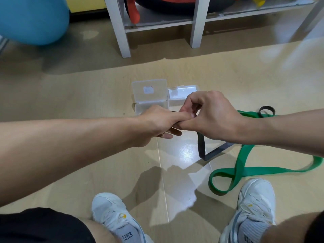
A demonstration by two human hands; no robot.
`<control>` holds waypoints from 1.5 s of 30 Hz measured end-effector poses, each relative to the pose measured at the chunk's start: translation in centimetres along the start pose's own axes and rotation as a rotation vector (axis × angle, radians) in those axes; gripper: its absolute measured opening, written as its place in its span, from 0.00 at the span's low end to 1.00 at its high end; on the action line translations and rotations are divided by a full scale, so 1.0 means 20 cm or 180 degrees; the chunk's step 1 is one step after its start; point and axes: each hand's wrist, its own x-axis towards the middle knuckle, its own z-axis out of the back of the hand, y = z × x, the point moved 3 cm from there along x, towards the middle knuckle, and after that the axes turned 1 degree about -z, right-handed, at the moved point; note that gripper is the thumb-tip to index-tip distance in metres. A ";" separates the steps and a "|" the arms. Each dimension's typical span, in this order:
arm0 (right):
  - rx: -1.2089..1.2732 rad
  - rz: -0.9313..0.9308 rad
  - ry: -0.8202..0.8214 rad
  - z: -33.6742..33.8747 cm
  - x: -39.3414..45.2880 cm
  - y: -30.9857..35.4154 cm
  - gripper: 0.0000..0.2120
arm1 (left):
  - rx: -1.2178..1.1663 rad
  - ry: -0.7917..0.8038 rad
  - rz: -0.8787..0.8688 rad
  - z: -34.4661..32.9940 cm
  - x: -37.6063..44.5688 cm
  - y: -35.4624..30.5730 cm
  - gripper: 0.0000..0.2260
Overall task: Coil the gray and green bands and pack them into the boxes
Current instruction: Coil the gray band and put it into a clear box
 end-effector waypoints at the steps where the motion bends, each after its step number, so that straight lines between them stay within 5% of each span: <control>1: 0.0003 0.0047 -0.0004 0.00 0.00 0.00 0.09 | -0.0050 -0.0092 -0.0035 0.00 0.00 0.01 0.09; 11: 0.0059 0.0058 0.0096 0.00 0.02 0.01 0.10 | -0.0528 -0.0137 0.0040 0.03 0.04 0.04 0.16; 19: -0.0045 -0.0120 0.0197 0.00 0.00 -0.04 0.06 | -0.0015 0.0243 0.0382 -0.01 0.05 0.07 0.26; 28: -0.0358 0.0293 -0.0023 -0.01 0.01 -0.04 0.07 | -0.0057 -0.0239 0.0069 0.00 0.08 0.06 0.18; 34: 0.0141 0.0330 -0.0095 0.01 0.03 -0.02 0.15 | -0.0455 -0.0156 -0.0032 0.05 0.10 0.07 0.19; 45: 0.0192 0.0060 0.0567 0.04 0.11 0.00 0.13 | -0.0581 0.0095 0.0054 0.04 0.09 0.12 0.21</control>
